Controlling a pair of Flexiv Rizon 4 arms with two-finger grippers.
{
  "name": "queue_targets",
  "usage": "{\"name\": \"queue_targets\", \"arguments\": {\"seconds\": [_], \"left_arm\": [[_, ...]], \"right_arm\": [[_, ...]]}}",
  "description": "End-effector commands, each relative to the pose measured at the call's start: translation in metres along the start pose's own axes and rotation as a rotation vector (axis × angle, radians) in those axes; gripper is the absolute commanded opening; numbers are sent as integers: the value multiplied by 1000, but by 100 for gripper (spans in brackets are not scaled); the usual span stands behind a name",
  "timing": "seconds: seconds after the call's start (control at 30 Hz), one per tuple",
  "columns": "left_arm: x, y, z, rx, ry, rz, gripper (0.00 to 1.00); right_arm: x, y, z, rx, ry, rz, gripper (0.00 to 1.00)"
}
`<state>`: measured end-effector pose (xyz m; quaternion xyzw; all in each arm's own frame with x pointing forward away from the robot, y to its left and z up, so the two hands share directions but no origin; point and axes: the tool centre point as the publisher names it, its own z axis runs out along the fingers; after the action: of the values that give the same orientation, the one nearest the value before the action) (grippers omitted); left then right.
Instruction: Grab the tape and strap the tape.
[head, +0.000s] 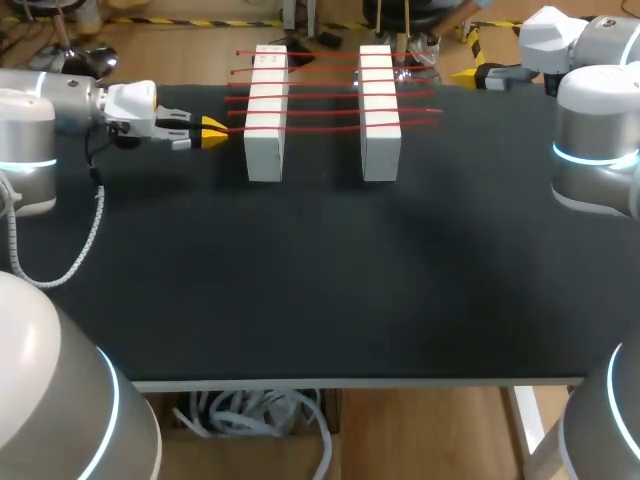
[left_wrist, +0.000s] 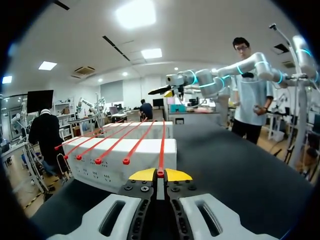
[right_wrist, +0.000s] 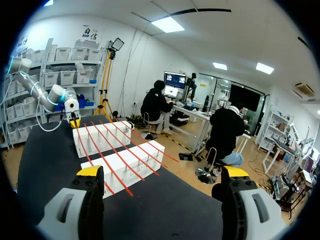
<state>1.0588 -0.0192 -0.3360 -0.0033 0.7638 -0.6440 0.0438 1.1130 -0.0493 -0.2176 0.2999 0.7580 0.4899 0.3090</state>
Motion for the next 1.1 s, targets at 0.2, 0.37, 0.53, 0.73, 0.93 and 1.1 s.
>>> {"name": "queue_targets", "arguments": {"seconds": [0.2,0.37,0.53,0.73,0.93,1.1], "left_arm": [[0,-23,-11,-62,24,44,0],[4,-42,-19,-104,38,57,0],[6,-63,-27,-131,19,45,0],[14,-90,-32,-54,-16,74,0],[21,-107,-30,21,-9,91,0],[22,-121,-30,61,15,114,0]], "right_arm": [[-1,0,0,3,2,0,100],[-1,0,0,3,2,0,100],[-1,0,0,3,2,0,100],[-1,0,0,3,2,0,100],[-1,0,0,3,2,0,100],[-1,0,0,3,2,0,100]]}}
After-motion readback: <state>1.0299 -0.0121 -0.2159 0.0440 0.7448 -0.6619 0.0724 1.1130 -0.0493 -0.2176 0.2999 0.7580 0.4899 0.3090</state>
